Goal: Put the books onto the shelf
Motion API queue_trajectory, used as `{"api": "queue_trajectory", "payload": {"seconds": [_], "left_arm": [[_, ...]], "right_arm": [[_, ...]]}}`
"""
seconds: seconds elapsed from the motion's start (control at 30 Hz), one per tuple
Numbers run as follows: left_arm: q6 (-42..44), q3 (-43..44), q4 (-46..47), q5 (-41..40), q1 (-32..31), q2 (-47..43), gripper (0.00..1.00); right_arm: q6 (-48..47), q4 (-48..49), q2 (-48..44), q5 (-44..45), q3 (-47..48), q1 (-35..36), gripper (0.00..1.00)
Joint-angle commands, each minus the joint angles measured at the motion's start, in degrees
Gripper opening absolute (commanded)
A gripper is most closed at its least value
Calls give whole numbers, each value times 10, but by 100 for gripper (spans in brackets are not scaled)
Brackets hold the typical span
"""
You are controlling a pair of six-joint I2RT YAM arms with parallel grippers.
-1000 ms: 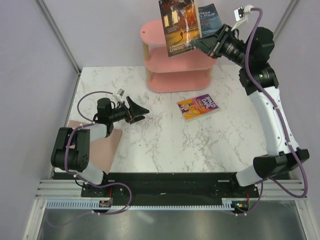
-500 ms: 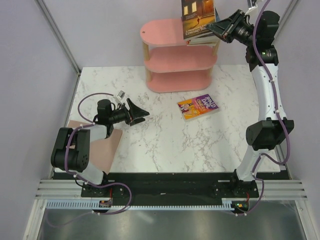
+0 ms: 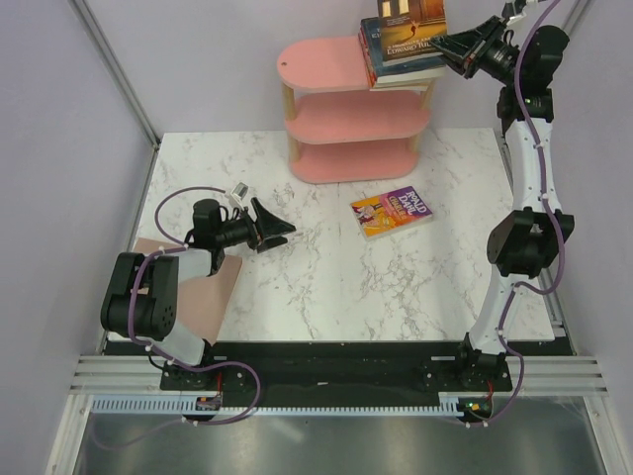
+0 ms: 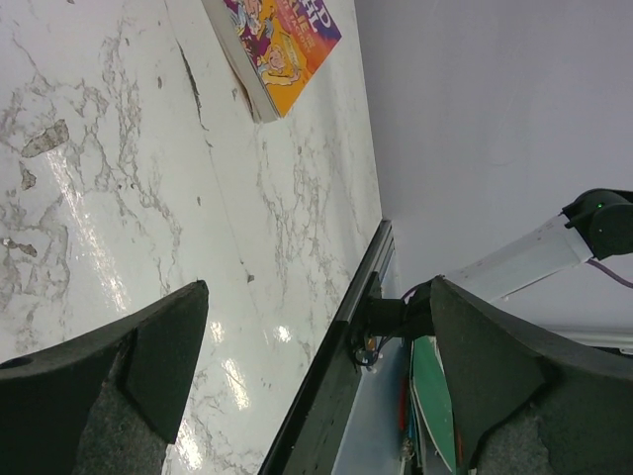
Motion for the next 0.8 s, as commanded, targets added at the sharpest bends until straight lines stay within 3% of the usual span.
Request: {"api": "queue_trajectory", "payload": {"seconds": [0.0, 0.5, 0.7, 0.77], "left_arm": [[27, -4, 12, 19, -1, 3, 100], [27, -3, 9, 20, -1, 4, 100], [29, 0, 5, 21, -1, 3, 100], [30, 1, 4, 22, -1, 2, 100]], "right_arm": [[60, 67, 14, -39, 38, -9, 6], [53, 28, 29, -58, 33, -9, 7], [45, 8, 31, -54, 27, -9, 12], [42, 3, 29, -53, 25, -10, 19]]}}
